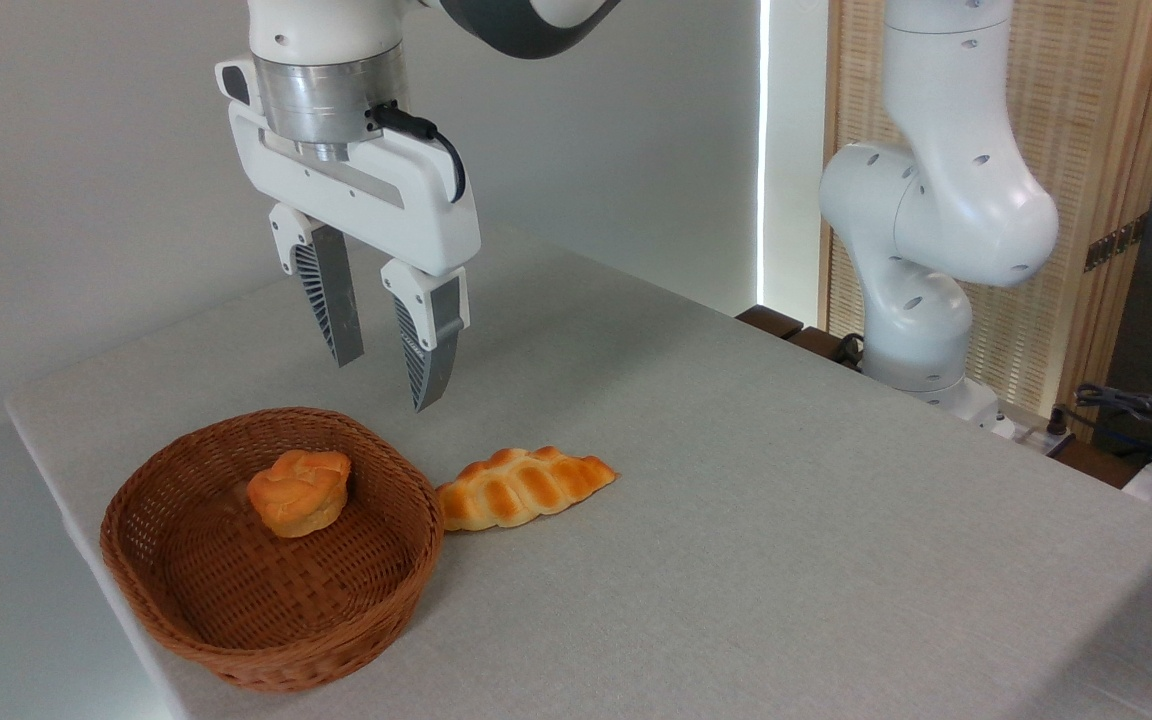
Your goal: Put bread into the basket
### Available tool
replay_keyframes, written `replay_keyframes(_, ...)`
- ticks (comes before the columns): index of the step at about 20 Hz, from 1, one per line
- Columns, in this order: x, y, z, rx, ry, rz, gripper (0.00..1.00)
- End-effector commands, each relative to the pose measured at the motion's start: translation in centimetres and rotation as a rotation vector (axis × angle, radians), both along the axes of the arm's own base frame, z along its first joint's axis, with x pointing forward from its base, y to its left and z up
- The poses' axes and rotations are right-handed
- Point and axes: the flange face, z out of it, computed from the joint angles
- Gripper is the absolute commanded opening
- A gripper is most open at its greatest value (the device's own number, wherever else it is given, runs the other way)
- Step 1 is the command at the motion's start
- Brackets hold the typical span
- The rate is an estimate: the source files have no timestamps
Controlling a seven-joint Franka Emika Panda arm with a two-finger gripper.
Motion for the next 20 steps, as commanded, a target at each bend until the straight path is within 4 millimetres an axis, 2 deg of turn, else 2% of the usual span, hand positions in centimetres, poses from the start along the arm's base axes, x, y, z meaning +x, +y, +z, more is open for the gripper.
replay_keyframes(1,0.2,0.5,0.3,0.009,-0.004,-0.007,1.0)
replay_keyframes(8,0.3,0.3,0.0,0.004,0.003,-0.011,1.0)
replay_keyframes(12,0.1,-0.7,-1.4,0.005,0.029,-0.028,1.0)
replay_keyframes(14,-0.5,-1.4,-3.4,0.01,0.07,-0.054,1.0)
replay_keyframes(15,-1.0,-1.8,-5.0,0.016,0.098,-0.076,1.0)
replay_keyframes(18,-2.5,-1.4,-8.5,0.022,0.093,-0.125,1.0)
replay_keyframes(20,-3.5,-1.3,-10.0,0.023,0.089,-0.21,1.0)
